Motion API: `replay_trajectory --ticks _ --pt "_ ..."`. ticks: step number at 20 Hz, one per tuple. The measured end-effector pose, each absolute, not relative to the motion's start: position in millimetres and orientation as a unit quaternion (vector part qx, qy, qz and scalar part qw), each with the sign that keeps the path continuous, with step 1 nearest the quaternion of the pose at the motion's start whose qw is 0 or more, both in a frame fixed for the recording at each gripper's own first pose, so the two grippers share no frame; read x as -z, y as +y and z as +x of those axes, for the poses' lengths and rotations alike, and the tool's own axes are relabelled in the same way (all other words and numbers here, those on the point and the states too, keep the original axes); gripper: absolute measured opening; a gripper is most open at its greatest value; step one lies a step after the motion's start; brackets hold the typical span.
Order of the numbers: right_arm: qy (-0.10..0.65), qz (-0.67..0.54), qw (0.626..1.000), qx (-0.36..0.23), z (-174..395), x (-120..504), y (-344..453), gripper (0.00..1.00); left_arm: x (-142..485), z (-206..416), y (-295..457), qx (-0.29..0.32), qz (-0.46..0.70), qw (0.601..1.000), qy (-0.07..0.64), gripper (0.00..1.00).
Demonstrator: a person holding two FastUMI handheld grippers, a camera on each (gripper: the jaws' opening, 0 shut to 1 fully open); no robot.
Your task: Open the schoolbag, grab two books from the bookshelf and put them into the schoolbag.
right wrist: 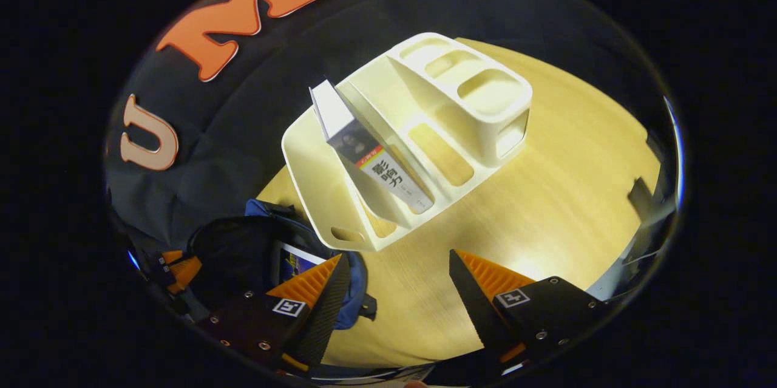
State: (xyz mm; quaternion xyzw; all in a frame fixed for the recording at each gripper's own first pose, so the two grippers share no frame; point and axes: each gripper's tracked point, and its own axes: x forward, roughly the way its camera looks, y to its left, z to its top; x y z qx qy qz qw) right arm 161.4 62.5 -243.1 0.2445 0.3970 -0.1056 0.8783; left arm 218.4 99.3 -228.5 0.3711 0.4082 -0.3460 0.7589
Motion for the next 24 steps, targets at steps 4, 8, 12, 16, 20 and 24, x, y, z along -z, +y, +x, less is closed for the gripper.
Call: replay_trajectory --ticks 4,8,12,16,20,24 --pt "0.408 0.155 0.895 0.092 172 193 42 0.97 230 217 99 0.347 0.370 0.758 0.411 0.01" --pt "0.411 0.079 0.906 0.058 199 142 45 0.98 232 216 99 0.347 0.366 0.759 0.413 0.01" --pt "0.422 0.024 0.906 0.029 240 111 57 0.98 234 214 100 0.348 0.360 0.759 0.416 0.01" --pt "0.451 -0.004 0.892 0.029 284 114 52 0.97 237 215 103 0.348 0.354 0.760 0.420 0.01" --pt "0.501 -0.009 0.865 0.026 316 151 43 0.98 238 214 106 0.348 0.352 0.760 0.422 0.01" --pt "0.539 -0.017 0.842 0.026 331 177 42 0.98 240 215 107 0.348 0.349 0.759 0.425 0.01"
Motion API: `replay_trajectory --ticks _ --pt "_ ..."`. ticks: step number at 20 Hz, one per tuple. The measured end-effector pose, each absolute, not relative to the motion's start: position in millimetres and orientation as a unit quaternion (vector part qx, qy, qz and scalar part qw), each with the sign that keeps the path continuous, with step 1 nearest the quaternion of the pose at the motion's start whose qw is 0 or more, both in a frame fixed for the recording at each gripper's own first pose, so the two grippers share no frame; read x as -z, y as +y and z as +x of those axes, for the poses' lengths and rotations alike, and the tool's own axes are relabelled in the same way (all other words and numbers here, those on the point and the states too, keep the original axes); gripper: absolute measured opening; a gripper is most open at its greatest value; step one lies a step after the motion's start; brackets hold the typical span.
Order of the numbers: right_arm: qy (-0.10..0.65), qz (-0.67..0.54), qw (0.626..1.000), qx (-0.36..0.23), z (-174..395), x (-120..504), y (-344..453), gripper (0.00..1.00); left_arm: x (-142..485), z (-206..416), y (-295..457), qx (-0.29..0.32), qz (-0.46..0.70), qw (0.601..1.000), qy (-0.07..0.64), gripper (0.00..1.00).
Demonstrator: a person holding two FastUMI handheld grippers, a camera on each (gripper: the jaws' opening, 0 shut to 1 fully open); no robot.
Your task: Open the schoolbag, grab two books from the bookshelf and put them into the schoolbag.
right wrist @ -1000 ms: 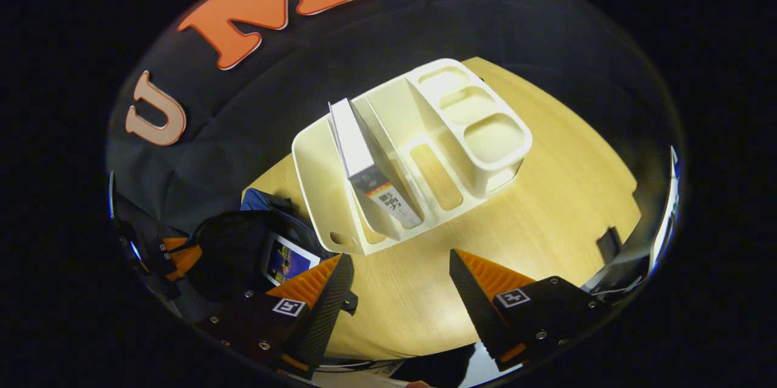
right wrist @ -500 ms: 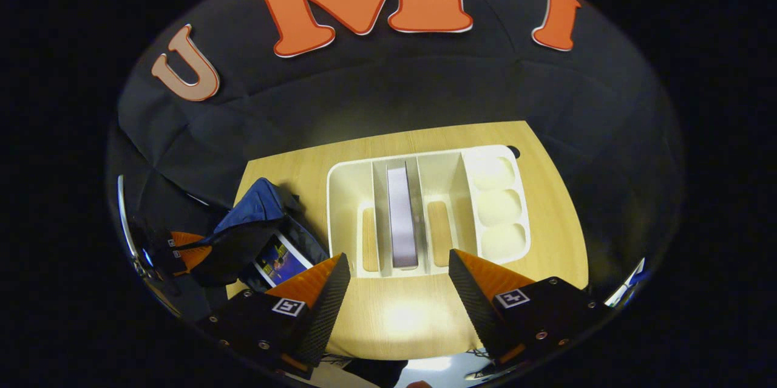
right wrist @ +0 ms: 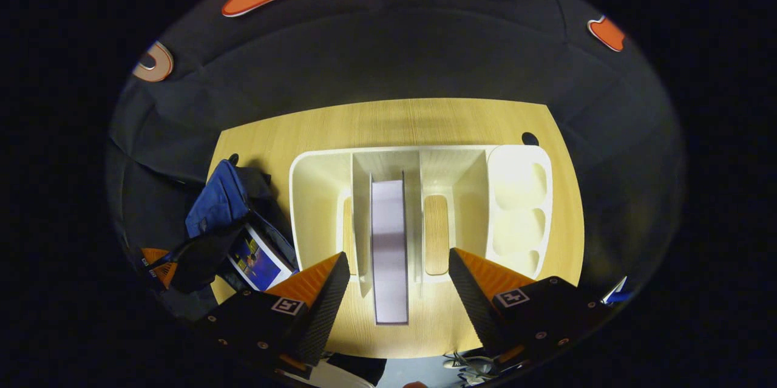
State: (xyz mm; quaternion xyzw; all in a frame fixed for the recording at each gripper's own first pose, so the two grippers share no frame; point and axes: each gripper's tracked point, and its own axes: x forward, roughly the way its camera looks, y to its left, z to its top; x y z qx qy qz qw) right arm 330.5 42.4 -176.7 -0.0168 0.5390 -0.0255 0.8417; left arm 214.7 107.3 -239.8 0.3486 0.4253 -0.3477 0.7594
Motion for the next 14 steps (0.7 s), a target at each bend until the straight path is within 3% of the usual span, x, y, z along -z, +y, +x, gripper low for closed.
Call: replay_trajectory --ticks 5,7,8,9,10,11,14 --pt "0.567 -0.019 0.823 0.017 341 200 53 0.97 243 217 113 0.341 0.339 0.762 0.433 0.01" --pt "0.570 -0.025 0.821 0.018 342 204 53 0.89 243 218 114 0.340 0.336 0.763 0.435 0.01" --pt "0.573 -0.029 0.819 0.022 342 206 52 0.78 243 217 115 0.340 0.334 0.764 0.435 0.01" --pt "0.575 -0.030 0.817 0.026 342 207 49 0.60 243 217 114 0.340 0.333 0.764 0.436 0.01" --pt "0.576 -0.023 0.817 0.027 343 209 50 0.62 243 217 115 0.339 0.333 0.764 0.436 0.01" --pt "0.573 -0.025 0.819 0.023 344 210 51 0.41 244 217 114 0.339 0.332 0.765 0.436 0.01" --pt "0.569 -0.031 0.821 0.026 341 205 49 0.31 243 217 116 0.338 0.331 0.765 0.437 0.01"
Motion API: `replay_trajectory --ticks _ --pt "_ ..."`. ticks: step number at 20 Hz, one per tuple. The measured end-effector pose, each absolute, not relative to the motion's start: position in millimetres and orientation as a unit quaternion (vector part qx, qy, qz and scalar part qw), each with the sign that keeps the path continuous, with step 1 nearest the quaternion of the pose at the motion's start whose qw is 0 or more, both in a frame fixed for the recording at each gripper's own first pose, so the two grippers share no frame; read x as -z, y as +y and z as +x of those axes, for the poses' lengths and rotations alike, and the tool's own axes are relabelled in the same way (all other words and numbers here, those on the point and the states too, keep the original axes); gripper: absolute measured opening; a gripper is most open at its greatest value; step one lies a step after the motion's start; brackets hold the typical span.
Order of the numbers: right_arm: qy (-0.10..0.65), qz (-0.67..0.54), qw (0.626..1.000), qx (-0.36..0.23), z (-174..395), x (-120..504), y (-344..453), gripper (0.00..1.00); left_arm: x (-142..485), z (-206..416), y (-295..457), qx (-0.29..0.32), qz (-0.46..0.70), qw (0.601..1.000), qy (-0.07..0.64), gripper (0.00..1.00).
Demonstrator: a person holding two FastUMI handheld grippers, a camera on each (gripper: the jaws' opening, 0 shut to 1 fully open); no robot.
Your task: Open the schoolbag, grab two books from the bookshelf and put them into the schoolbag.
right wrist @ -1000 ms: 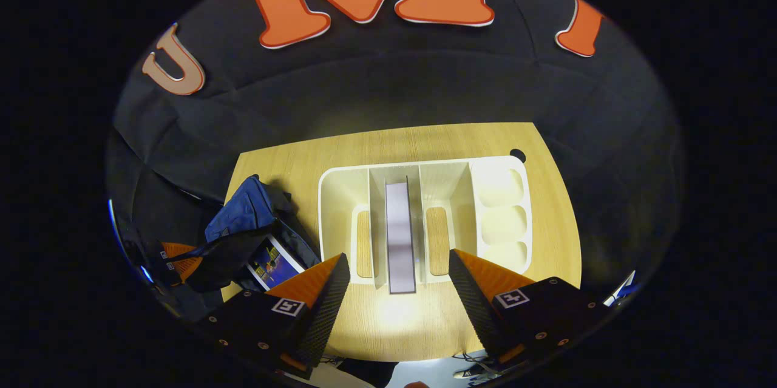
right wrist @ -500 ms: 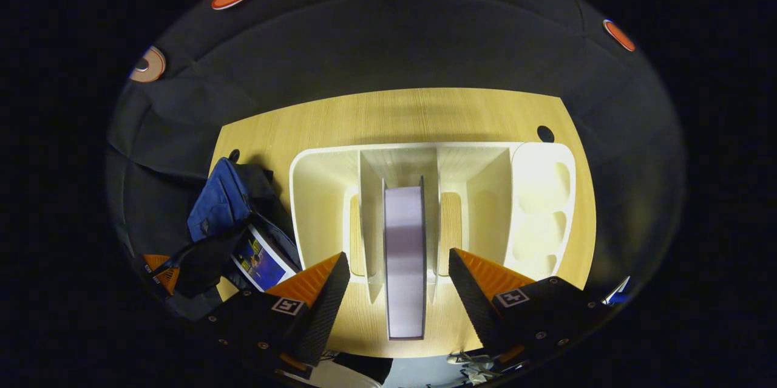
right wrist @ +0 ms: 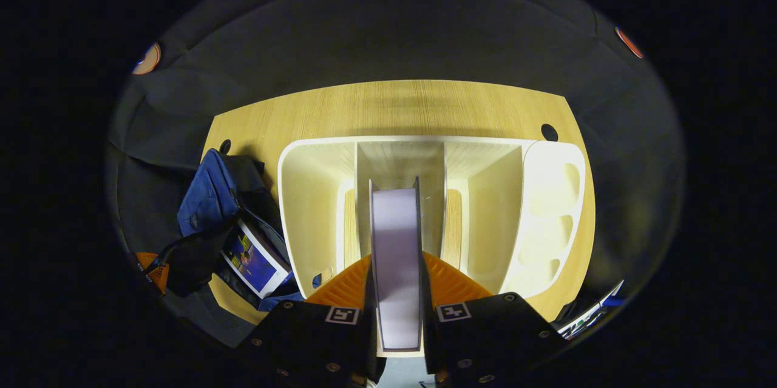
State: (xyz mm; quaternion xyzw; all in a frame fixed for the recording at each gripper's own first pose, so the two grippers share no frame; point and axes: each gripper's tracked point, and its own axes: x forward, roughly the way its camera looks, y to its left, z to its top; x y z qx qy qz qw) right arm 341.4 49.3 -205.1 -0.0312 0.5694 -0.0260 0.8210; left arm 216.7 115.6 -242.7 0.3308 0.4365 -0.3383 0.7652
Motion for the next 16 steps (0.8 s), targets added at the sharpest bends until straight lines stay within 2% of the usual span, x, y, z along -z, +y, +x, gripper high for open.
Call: replay_trajectory --ticks 8,16 --pt "0.512 -0.008 0.859 0.029 319 117 48 0.30 246 216 114 0.340 0.322 0.766 0.439 0.01" --pt "0.424 0.021 0.905 -0.005 238 30 66 0.29 251 220 116 0.338 0.314 0.770 0.441 0.01"
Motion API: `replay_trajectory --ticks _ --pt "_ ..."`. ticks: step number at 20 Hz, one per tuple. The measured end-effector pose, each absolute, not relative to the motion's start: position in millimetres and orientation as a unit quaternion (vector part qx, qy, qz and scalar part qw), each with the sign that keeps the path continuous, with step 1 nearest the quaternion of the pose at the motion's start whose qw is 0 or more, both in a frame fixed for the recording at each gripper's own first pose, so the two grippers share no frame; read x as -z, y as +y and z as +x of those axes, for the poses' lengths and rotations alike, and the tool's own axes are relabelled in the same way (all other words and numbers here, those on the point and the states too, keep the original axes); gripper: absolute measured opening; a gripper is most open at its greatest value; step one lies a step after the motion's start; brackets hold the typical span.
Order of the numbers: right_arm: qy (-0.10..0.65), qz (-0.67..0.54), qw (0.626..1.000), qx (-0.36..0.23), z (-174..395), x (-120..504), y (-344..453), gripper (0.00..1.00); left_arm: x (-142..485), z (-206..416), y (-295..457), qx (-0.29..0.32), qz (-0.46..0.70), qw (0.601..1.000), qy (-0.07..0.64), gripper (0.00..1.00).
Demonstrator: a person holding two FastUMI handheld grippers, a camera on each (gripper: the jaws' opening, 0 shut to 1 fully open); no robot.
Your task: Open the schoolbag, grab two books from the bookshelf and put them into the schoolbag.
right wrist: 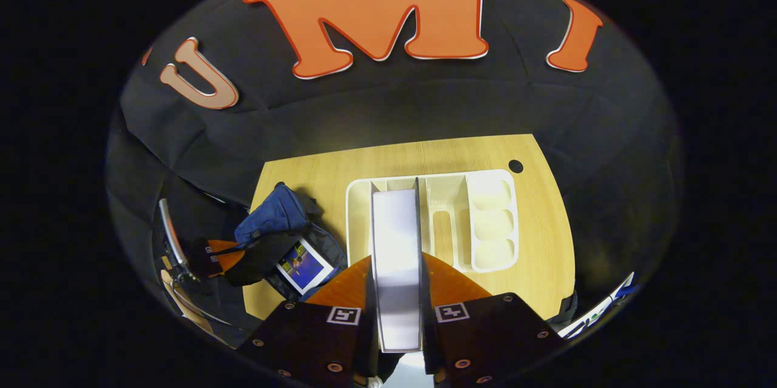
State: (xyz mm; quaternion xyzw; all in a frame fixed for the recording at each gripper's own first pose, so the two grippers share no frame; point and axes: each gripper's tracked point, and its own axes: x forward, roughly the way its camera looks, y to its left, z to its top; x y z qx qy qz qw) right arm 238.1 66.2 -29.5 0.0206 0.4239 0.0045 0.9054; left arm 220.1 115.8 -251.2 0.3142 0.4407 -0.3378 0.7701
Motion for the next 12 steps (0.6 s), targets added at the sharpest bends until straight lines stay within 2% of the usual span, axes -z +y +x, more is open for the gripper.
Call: replay_trajectory --ticks 4,7,12 --pt "0.385 0.099 0.916 -0.050 197 23 98 0.29 247 227 117 0.332 0.326 0.776 0.425 0.01" --pt "0.371 0.176 0.907 -0.093 177 51 130 0.29 244 224 117 0.334 0.337 0.775 0.417 0.01" --pt "0.395 0.322 0.849 -0.141 164 137 182 0.29 238 225 116 0.338 0.355 0.769 0.410 0.01"
